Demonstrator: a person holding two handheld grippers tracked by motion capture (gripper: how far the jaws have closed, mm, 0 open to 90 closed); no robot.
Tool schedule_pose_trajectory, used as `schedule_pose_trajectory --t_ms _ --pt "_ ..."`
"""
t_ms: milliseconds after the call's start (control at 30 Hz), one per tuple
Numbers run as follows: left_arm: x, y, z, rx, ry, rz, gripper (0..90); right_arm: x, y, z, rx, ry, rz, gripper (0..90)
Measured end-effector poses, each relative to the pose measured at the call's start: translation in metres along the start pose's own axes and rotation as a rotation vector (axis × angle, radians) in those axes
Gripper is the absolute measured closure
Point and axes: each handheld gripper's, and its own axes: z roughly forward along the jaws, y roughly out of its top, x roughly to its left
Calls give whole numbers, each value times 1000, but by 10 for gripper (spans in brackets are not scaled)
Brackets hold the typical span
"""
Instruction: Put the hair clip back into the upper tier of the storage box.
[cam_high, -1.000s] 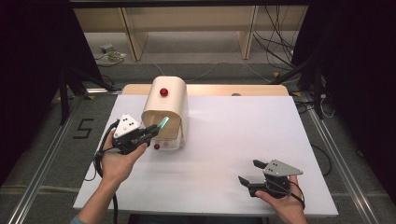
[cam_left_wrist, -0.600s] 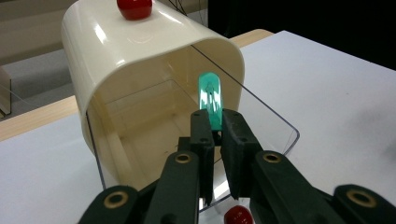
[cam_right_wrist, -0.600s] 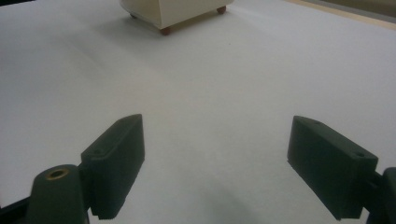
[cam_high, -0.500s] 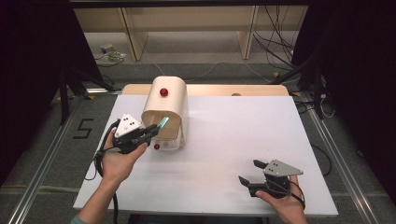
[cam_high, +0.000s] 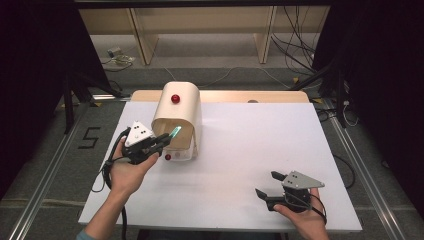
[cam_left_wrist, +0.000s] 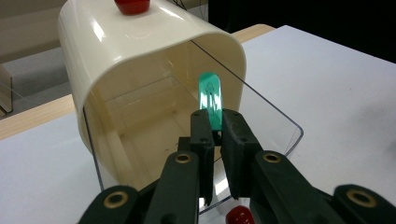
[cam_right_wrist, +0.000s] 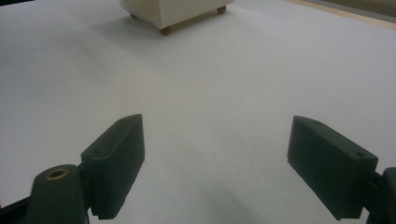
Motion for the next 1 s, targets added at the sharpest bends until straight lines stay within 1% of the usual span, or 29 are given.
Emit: schedule_pose_trajectory --t_ms 200,567,1000 --pt "0 1 1 0 0 -1 830 0 0 0 -1 0 -1 201" --pt "2 1 3 13 5 7 830 0 0 0 -2 3 1 201" --pt "5 2 7 28 8 -7 831 0 0 1 -7 5 -4 200"
